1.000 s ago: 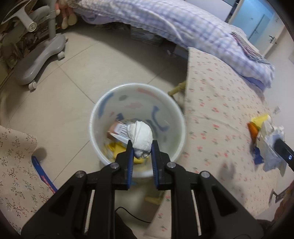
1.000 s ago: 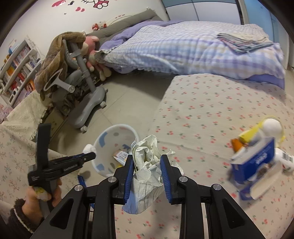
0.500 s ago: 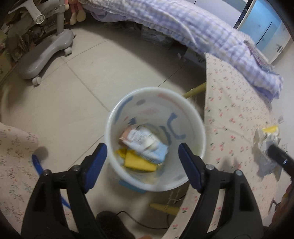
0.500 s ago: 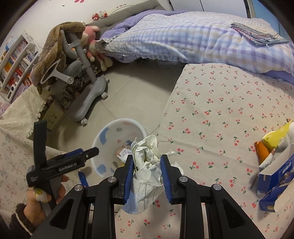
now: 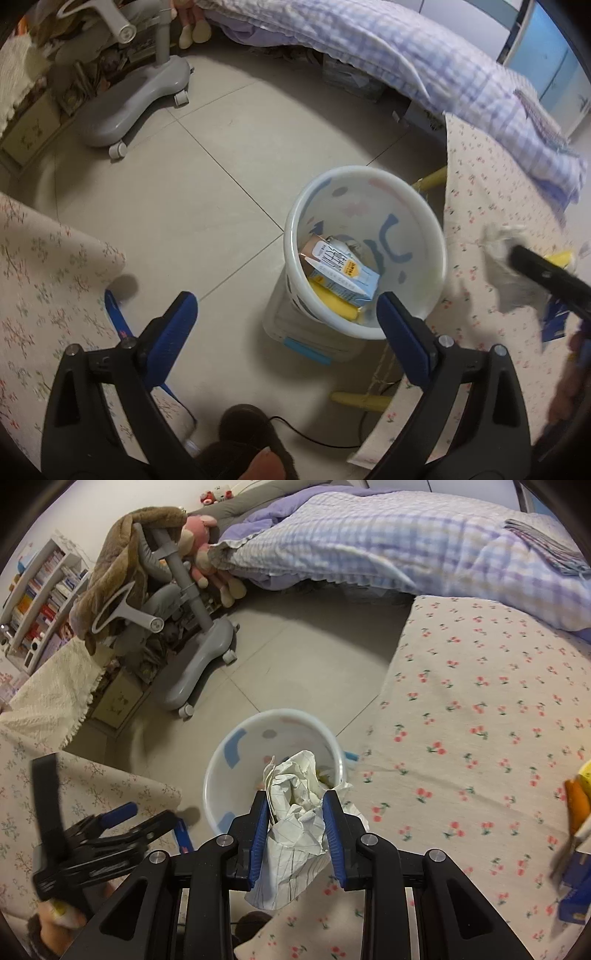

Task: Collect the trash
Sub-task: 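Lower the crumpled tissues into the wastebasket and open the right tool, then move both tools back over the mattress toward the blue boxes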

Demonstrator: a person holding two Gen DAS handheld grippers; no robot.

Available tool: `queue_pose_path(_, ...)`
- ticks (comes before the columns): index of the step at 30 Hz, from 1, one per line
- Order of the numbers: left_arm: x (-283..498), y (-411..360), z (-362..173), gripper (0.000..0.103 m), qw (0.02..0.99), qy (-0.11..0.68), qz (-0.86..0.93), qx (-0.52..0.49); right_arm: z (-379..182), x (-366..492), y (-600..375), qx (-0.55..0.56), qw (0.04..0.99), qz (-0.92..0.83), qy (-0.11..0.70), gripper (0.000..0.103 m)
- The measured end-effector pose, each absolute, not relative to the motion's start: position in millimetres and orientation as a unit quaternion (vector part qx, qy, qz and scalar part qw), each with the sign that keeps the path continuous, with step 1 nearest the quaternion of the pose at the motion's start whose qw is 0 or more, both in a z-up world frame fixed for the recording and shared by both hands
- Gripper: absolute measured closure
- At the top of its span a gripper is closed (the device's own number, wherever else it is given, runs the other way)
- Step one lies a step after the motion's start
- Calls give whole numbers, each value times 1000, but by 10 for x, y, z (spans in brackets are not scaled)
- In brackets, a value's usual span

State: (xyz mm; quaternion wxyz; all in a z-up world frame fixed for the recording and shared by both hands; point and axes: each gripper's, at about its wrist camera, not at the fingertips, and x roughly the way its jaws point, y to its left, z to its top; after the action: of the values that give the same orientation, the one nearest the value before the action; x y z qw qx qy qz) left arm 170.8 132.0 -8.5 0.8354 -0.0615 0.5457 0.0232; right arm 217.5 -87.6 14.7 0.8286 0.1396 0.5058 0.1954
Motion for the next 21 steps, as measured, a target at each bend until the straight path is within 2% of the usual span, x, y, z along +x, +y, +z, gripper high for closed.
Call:
queue_pose_path(9,1626,1451,-61,5,831,551,36,-65,34,2314,-638,148,826,196,508,69)
queue_pose_path(11,1617,1480,-58,5,830,553,39,-67,47,2322,-602,143,828,196,506,62)
queue_pose_path(13,1610,1500,-54,5,830,552,41,-68,68,2313,-585,139,831,194,503,34)
queue_pose_path(14,1603,1507,-52,5,830,552,41,-68,100,2292,-588,136,835,189,498,31)
queue_pose_path(21,1577,1477,-55,5,829,555,30,-68,246,2173,-693,122,847,181,485,29)
